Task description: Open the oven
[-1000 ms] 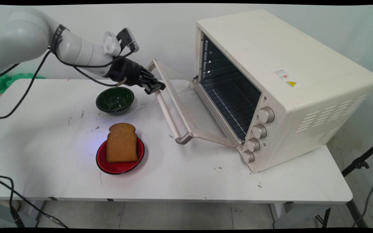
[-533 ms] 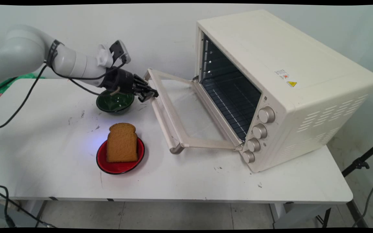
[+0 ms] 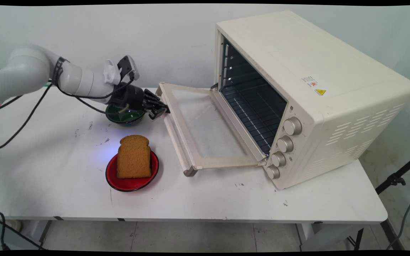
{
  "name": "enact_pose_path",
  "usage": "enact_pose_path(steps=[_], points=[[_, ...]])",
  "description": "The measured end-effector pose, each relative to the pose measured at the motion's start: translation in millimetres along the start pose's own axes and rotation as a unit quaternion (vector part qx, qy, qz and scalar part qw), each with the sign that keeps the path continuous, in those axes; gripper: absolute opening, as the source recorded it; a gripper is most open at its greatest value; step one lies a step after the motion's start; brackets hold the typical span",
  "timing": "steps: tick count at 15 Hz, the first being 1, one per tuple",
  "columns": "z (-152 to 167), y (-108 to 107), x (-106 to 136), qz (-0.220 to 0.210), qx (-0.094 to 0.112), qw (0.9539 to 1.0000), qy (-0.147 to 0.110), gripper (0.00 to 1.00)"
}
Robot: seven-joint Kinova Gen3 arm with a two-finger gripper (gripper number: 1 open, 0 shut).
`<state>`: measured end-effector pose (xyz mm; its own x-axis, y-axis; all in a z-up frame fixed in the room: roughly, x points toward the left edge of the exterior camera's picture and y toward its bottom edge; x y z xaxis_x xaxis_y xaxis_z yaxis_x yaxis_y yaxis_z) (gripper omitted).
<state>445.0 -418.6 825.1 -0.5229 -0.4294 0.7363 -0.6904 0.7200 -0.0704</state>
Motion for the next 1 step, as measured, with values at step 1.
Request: enact_pose_path(steps=[1], points=[[-0.2, -1.3, -3.0, 0.001, -0.001, 1.0, 0.003, 0.0]])
